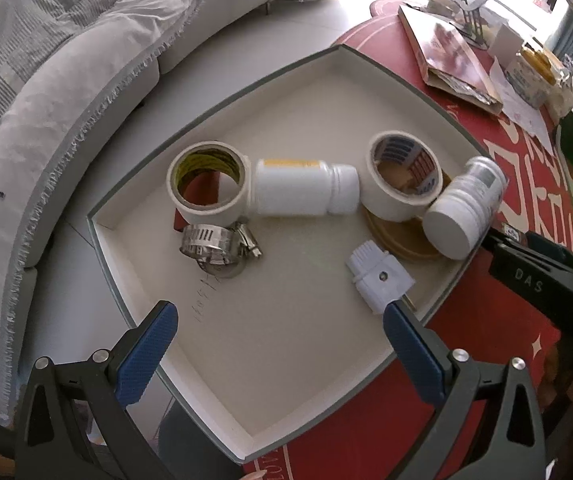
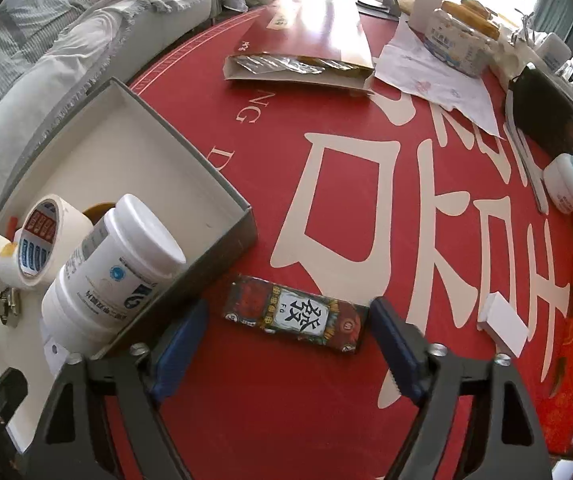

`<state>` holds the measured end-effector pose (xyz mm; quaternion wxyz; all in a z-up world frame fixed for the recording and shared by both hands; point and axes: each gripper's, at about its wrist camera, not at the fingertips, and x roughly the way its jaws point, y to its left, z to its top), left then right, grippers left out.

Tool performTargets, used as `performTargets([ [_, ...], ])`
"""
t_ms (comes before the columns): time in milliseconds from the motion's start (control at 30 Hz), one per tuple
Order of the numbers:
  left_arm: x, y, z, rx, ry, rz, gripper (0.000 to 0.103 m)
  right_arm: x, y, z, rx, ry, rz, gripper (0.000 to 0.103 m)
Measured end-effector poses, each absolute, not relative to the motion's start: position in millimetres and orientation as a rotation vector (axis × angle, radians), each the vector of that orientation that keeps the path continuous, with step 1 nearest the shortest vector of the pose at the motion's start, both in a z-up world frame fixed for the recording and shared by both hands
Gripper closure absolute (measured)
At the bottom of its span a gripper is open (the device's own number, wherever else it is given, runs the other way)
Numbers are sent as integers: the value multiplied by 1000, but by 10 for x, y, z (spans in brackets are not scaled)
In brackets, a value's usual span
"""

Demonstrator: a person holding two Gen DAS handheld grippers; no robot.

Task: Organize rigid objects
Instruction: 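Grasp the white block on the rug with the right tool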

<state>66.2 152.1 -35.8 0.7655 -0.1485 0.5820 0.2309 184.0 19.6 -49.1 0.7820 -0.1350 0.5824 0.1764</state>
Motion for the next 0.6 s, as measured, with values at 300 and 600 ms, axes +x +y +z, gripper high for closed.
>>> performTargets([
  [300, 564, 1241, -278, -290, 1261, 448, 0, 1116, -257, -349, -296, 1374, 634, 31],
  [600, 443, 624, -65, -228, 1225, 344, 0, 1684, -1241, -284, 8, 1230, 55, 18],
])
